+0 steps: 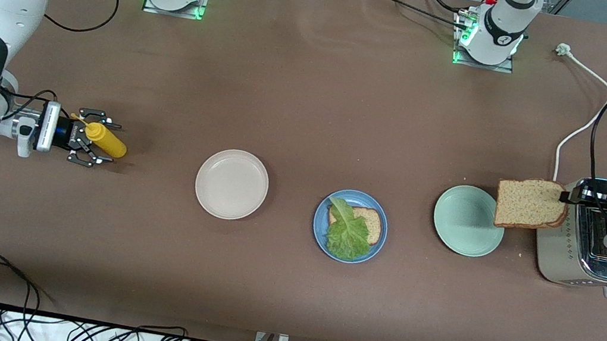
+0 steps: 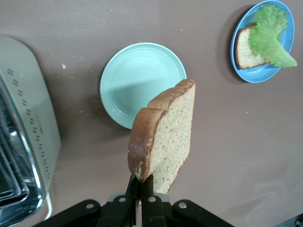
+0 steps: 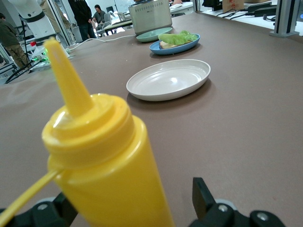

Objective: Make sandwich in blue plate with both arms
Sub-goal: 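Carry the bread over the blue plate while the right gripper releases the mustard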

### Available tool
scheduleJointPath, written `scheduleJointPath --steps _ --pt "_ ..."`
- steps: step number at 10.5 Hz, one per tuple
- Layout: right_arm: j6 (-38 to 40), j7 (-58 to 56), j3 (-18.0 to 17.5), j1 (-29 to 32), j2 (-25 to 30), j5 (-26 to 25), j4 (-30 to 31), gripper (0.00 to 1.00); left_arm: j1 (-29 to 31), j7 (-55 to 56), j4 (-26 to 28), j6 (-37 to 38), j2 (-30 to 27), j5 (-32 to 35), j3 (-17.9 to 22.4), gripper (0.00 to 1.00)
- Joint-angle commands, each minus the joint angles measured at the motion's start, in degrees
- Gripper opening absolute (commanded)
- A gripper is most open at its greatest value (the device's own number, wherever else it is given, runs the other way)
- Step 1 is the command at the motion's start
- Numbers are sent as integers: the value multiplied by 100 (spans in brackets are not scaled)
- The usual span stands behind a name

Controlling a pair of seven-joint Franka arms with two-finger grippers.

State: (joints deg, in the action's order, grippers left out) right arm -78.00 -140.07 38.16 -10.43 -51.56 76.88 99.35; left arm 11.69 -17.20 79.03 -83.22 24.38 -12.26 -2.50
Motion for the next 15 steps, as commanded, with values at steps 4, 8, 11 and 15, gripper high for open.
scheduleJointPath --steps 4,8,11,15 --pt "118 -406 191 111 -267 -59 -30 100 -280 233 841 -896 -127 -1032 21 0" --pt "162 -495 428 155 -320 -189 -30 100 -571 507 1289 -1984 206 -2067 -224 0" --pt "171 -451 744 146 -311 -261 -47 100 -992 498 1299 -2452 636 -2797 -251 0" --pt "206 101 1131 -20 -241 -480 -135 100 -1519 489 1299 -3049 989 -3784 -260 0"
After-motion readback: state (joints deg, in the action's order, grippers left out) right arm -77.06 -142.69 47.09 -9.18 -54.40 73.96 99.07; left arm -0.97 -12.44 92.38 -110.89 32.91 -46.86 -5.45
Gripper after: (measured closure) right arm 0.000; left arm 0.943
